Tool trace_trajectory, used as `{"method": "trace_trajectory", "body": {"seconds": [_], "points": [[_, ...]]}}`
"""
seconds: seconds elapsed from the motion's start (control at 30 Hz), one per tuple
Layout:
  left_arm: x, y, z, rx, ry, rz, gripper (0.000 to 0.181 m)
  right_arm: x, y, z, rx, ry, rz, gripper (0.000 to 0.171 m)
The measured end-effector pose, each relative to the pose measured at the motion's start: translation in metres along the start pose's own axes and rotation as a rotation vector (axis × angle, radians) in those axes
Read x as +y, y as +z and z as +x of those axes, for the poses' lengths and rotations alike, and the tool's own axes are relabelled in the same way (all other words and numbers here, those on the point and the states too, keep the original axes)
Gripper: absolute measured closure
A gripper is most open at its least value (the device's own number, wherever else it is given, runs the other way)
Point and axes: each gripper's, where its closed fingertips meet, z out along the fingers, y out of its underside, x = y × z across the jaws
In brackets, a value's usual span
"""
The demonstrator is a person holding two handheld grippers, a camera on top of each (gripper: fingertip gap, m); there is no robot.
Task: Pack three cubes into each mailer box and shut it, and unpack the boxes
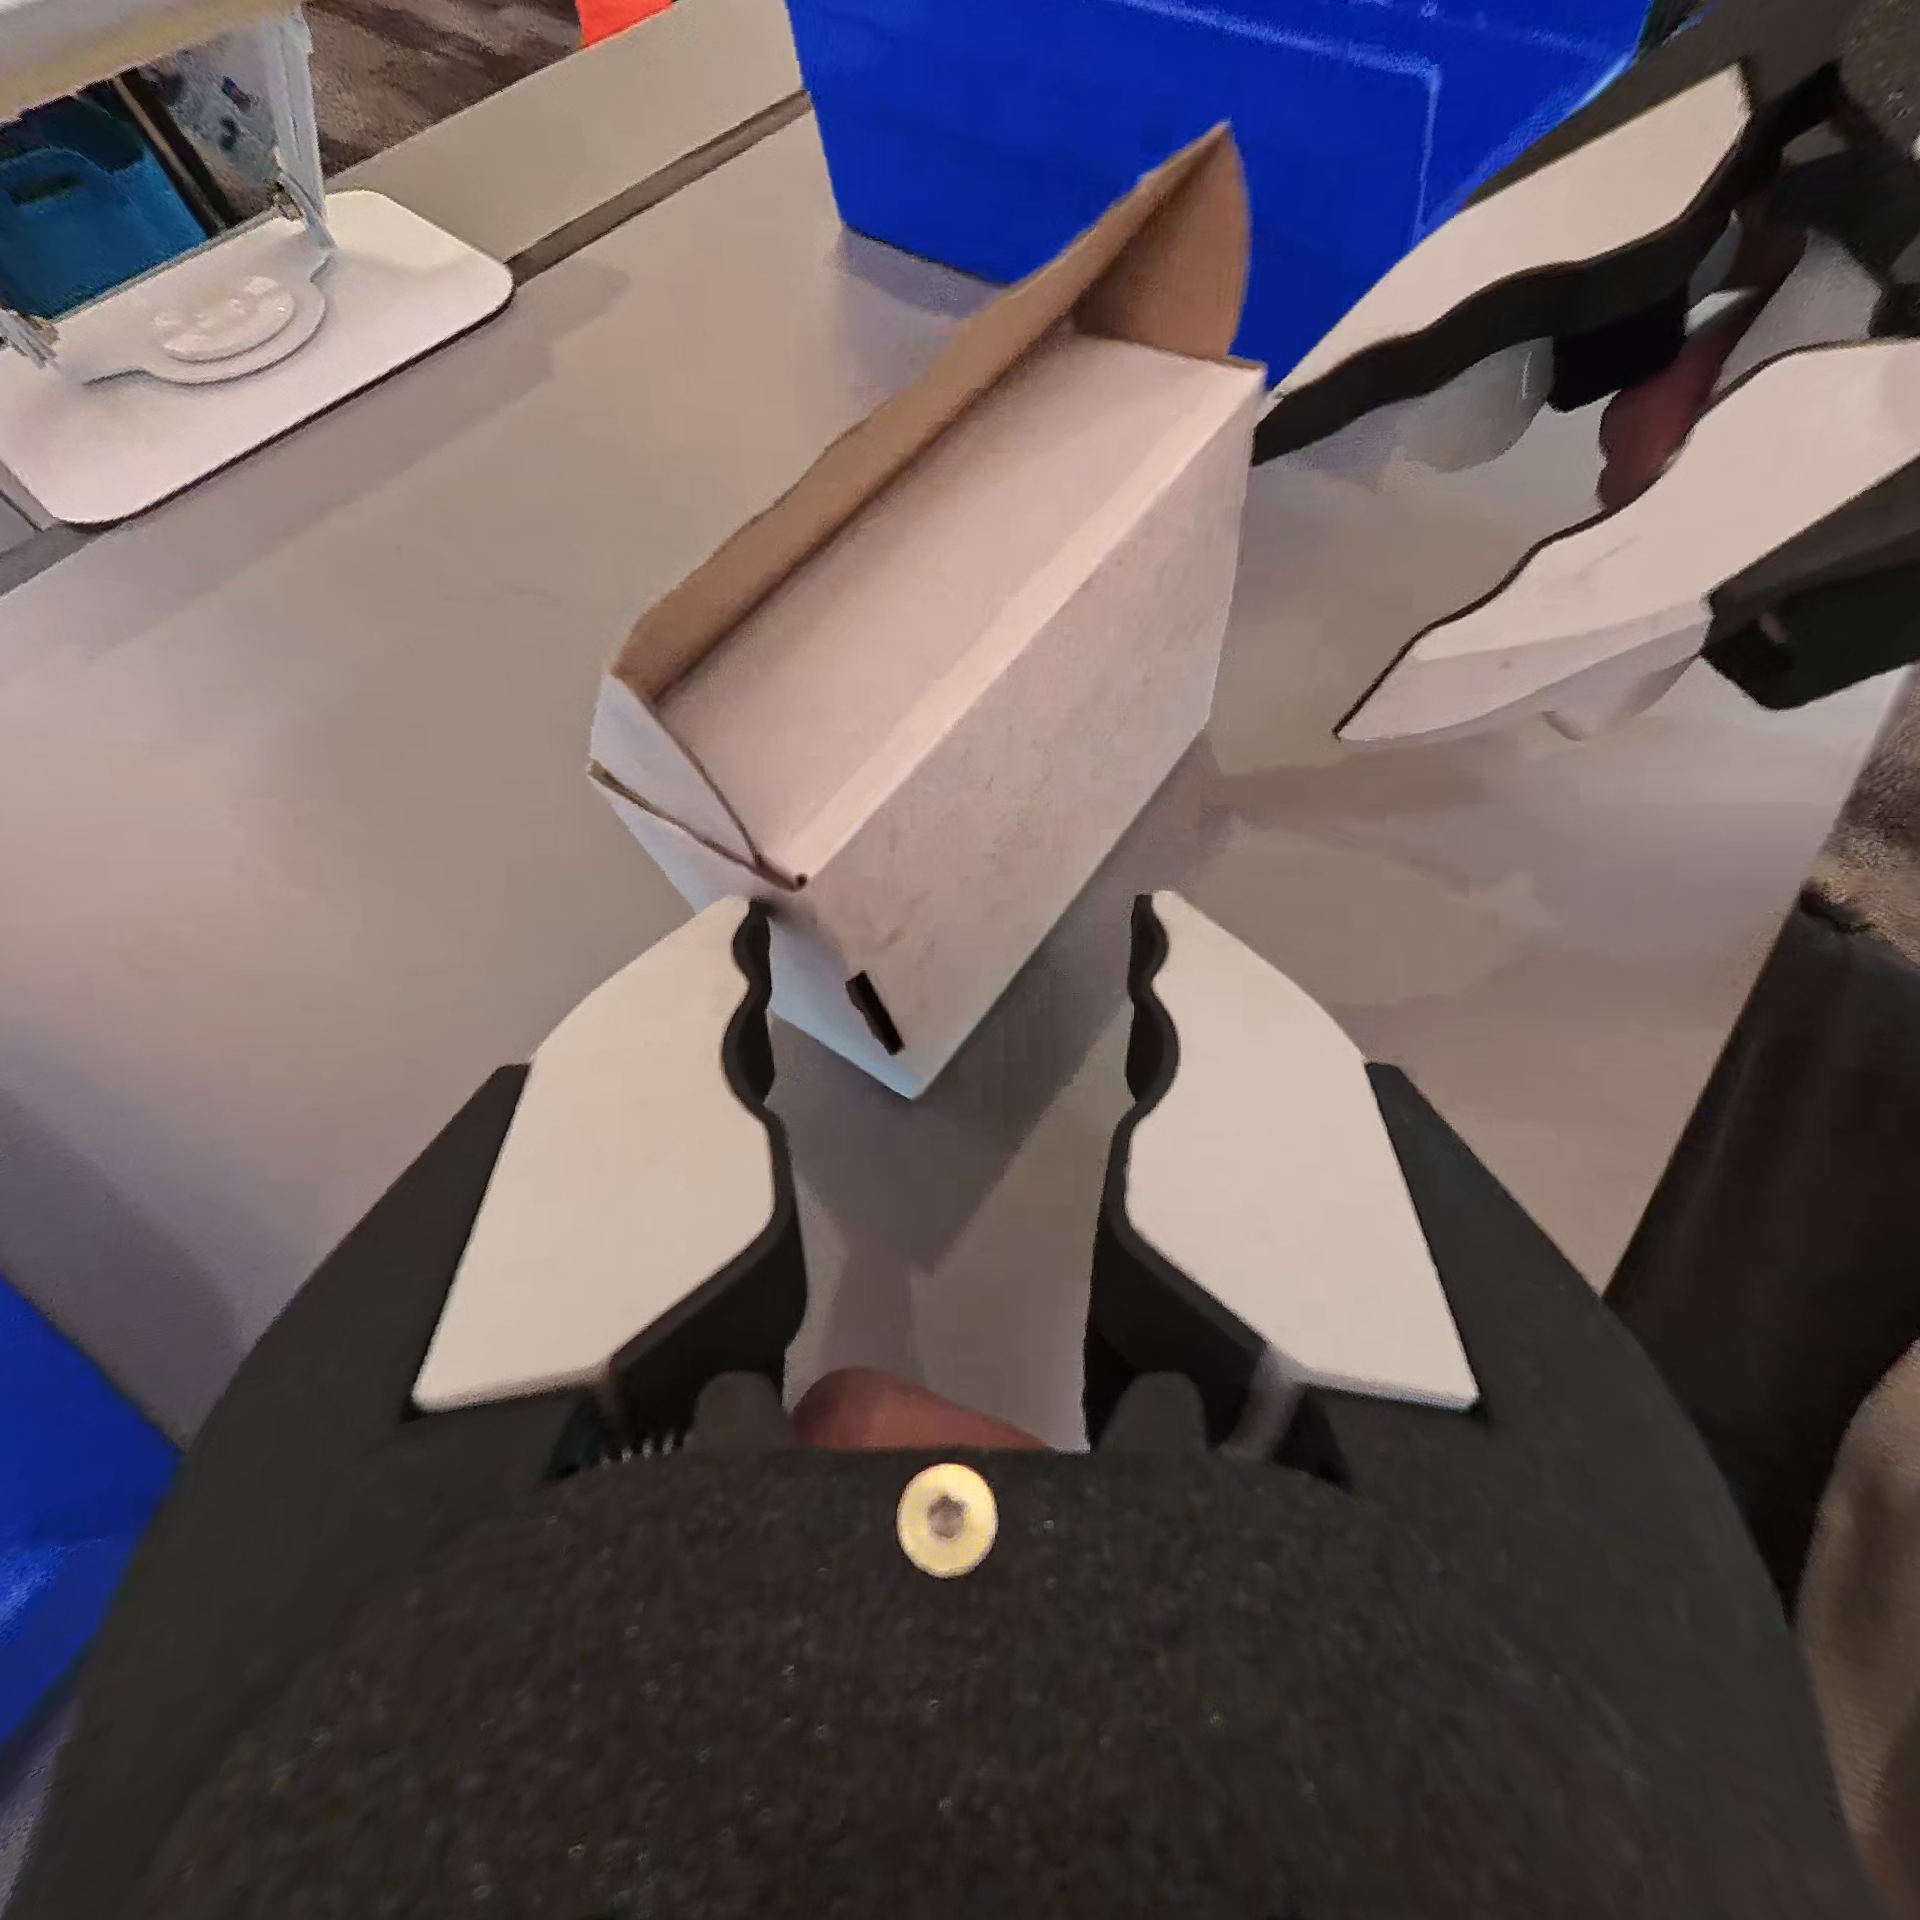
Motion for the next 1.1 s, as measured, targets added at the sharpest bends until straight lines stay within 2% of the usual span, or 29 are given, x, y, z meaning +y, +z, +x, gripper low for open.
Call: {"method": "trace_trajectory", "body": {"seconds": [0.1,0.2,0.27,0.4,0.43,0.6,0.67,0.73,0.93,1.1], "points": [[0.004,0.004,-0.001,-0.038,0.035,-0.024,0.111,0.005,0.002,-0.003,0.020,-0.003,-0.007,0.095],[0.001,-0.003,-0.004,-0.079,0.031,-0.009,0.114,0.001,-0.002,0.003,0.068,-0.013,0.013,0.098],[-0.009,-0.018,-0.018,-0.174,0.032,0.060,0.124,-0.010,-0.016,0.010,0.126,-0.032,0.072,0.116],[-0.051,-0.054,-0.040,-0.254,-0.107,0.295,0.181,-0.053,-0.044,0.017,0.193,0.006,0.300,0.161],[-0.060,-0.057,-0.043,-0.260,-0.157,0.316,0.181,-0.061,-0.045,0.020,0.206,0.028,0.325,0.171],[-0.073,-0.030,-0.046,-0.306,-0.227,0.248,0.181,-0.074,-0.028,0.043,0.300,0.157,0.301,0.171],[-0.066,-0.019,-0.044,-0.298,-0.248,0.216,0.181,-0.063,-0.018,0.048,0.312,0.197,0.249,0.171],[-0.056,-0.011,-0.041,-0.282,-0.249,0.183,0.181,-0.060,-0.017,0.048,0.300,0.227,0.278,0.171],[-0.035,-0.002,-0.037,-0.281,-0.259,0.170,0.181,-0.043,-0.009,0.044,0.295,0.224,0.249,0.171],[-0.040,-0.008,-0.039,-0.313,-0.220,0.193,0.181,-0.048,-0.018,0.050,0.292,0.220,0.289,0.171]]}}
